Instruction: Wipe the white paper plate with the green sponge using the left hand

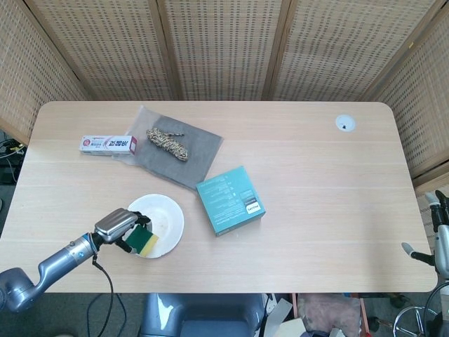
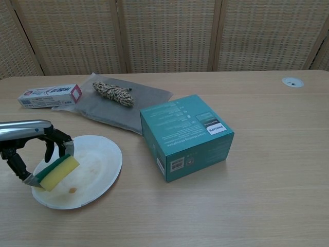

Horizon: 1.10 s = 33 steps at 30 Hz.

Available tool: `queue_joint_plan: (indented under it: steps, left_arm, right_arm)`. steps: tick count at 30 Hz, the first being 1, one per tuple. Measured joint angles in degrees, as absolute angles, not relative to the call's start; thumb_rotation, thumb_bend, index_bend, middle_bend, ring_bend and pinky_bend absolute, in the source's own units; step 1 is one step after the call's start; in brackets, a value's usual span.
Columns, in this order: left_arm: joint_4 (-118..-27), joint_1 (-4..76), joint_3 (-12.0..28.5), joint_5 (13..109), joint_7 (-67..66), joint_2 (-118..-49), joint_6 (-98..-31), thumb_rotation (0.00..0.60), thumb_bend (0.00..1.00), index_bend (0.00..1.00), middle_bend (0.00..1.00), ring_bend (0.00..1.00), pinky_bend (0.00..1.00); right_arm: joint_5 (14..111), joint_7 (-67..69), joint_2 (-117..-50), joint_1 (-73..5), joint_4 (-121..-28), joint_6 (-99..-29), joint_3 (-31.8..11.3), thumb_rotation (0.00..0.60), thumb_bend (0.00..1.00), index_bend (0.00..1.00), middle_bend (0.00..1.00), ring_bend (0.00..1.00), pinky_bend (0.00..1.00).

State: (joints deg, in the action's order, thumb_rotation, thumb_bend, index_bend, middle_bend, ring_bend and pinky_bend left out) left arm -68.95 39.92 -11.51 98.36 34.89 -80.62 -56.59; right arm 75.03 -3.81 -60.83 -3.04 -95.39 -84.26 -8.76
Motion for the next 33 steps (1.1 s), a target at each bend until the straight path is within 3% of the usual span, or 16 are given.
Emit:
queue_joint_plan:
  steps: [10, 33]
  left_arm:
    - [-61.1, 38.43, -10.69, 98.56, 38.25, -88.75, -59.26, 0.6, 0.3, 0.6, 0.47, 0.38, 0.43]
    - [-52.53, 37.07, -11.88, 99.22, 44.63, -94.22, -61.59, 0.6, 0.3, 0.6, 0.47, 0.38, 0.43]
  right_arm:
    - [74.05, -3.64, -60.88, -3.25, -94.95, -83.74, -9.13, 0.6, 0.0, 0.04, 0.0, 0.0, 0.0]
    - [73.85, -3.72, -60.79, -3.33, -95.1, -83.62, -9.11, 0.6, 0.0, 0.04, 0.0, 0.0, 0.0]
